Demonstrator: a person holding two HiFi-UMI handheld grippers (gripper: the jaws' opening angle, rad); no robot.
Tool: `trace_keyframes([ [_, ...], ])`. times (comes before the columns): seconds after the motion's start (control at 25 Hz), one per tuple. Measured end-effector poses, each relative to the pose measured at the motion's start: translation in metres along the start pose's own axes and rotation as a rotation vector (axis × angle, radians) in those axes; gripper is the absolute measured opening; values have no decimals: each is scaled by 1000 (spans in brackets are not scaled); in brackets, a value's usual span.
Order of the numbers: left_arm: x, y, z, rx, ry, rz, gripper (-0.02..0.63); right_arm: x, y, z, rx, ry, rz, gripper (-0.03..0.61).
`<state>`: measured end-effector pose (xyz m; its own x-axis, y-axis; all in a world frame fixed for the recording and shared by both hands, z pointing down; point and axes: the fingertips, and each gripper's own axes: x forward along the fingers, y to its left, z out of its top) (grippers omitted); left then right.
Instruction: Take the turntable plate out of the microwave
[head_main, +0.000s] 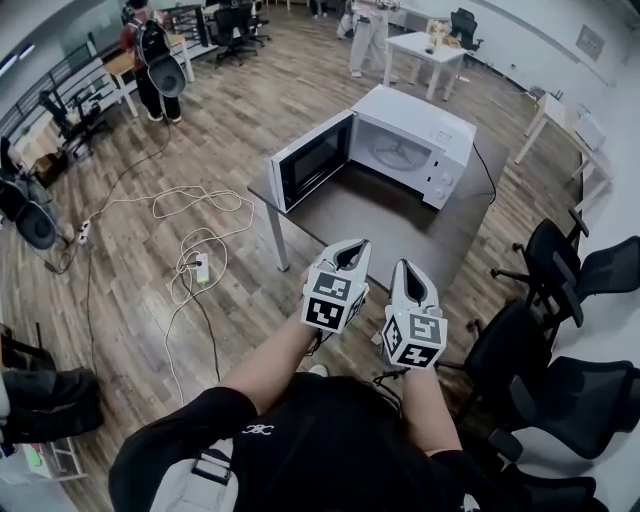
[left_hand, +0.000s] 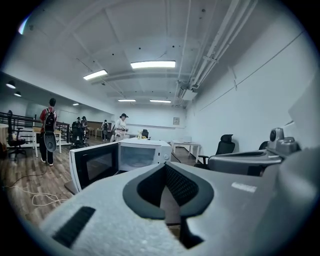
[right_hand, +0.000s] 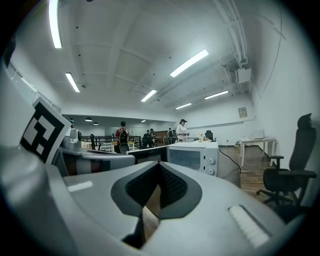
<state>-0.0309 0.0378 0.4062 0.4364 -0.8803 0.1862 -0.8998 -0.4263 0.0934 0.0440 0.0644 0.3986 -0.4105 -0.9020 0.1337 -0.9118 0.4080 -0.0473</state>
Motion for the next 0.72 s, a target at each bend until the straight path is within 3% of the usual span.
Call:
trace_keyframes([
  [0.36, 30, 47, 2, 4, 11, -18, 11, 58, 5, 1, 14, 12, -18, 9],
  [0.72, 70, 66, -1, -7, 29, -30, 11, 99, -12, -4, 24, 37, -26, 9],
])
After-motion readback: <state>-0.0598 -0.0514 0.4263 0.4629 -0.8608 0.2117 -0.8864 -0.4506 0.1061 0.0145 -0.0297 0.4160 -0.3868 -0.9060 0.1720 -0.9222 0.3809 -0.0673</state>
